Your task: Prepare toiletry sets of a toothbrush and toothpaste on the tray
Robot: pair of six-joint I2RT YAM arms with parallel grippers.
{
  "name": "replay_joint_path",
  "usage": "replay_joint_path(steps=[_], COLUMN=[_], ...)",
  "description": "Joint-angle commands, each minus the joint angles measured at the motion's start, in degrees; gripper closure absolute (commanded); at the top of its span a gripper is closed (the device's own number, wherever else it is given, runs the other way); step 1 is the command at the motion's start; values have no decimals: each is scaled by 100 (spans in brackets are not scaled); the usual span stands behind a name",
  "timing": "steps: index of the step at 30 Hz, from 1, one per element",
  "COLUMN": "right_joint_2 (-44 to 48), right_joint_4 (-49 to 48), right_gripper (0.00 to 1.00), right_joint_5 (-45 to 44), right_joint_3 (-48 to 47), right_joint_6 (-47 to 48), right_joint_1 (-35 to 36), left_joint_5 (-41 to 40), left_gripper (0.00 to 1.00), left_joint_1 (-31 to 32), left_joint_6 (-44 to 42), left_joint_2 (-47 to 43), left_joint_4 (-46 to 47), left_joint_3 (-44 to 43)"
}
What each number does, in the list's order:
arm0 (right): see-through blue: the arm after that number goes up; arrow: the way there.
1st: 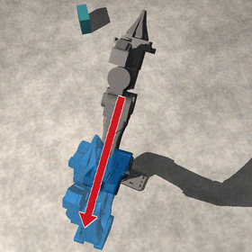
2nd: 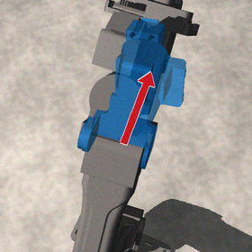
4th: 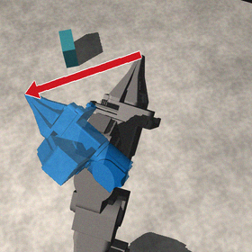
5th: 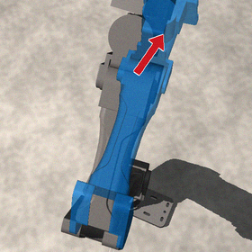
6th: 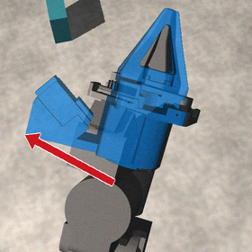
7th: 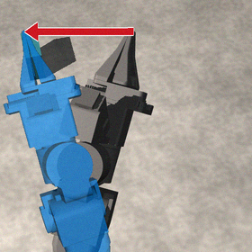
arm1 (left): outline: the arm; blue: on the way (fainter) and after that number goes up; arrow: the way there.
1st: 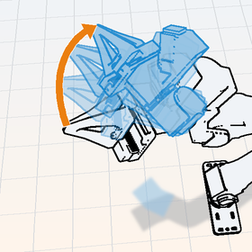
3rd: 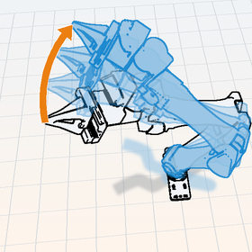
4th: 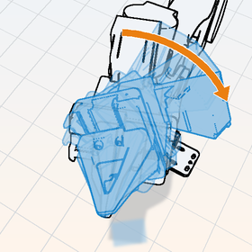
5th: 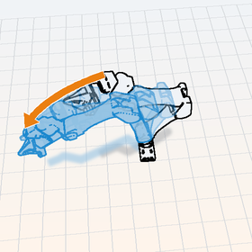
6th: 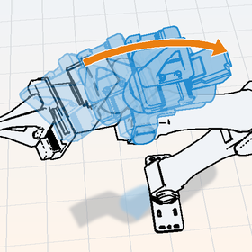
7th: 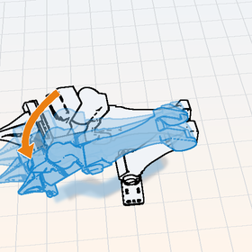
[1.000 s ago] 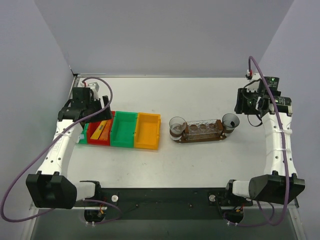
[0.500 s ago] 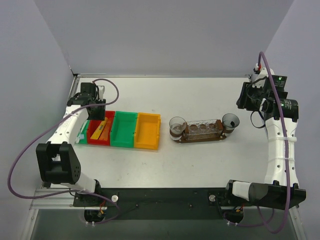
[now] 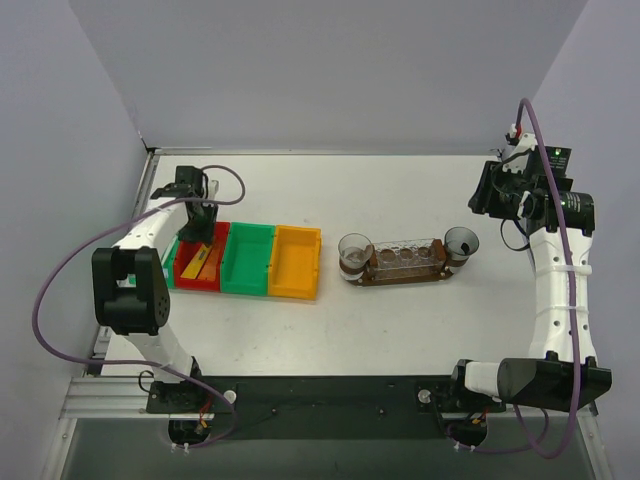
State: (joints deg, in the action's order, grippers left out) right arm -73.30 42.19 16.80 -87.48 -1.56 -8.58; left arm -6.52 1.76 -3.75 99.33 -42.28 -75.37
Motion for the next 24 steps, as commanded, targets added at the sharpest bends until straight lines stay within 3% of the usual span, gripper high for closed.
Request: replay_joint_path(steps=[1,24], right_joint_2=[34,44], right_joint_4=[-62,-97], right_gripper=[60,61], right_joint_5=[52,69], right_joint_3=[-15,109], right_joint_6=[-64,-98], right_joint_1=[23,49], left_joint_5=[-42,-209], left_gripper=[53,49], left_joint_1=[-44,-44], left_joint_6=[-91,41], left_joint_2=[218,869], left_joint_4=[212,308], left_joint_3=[-276,14])
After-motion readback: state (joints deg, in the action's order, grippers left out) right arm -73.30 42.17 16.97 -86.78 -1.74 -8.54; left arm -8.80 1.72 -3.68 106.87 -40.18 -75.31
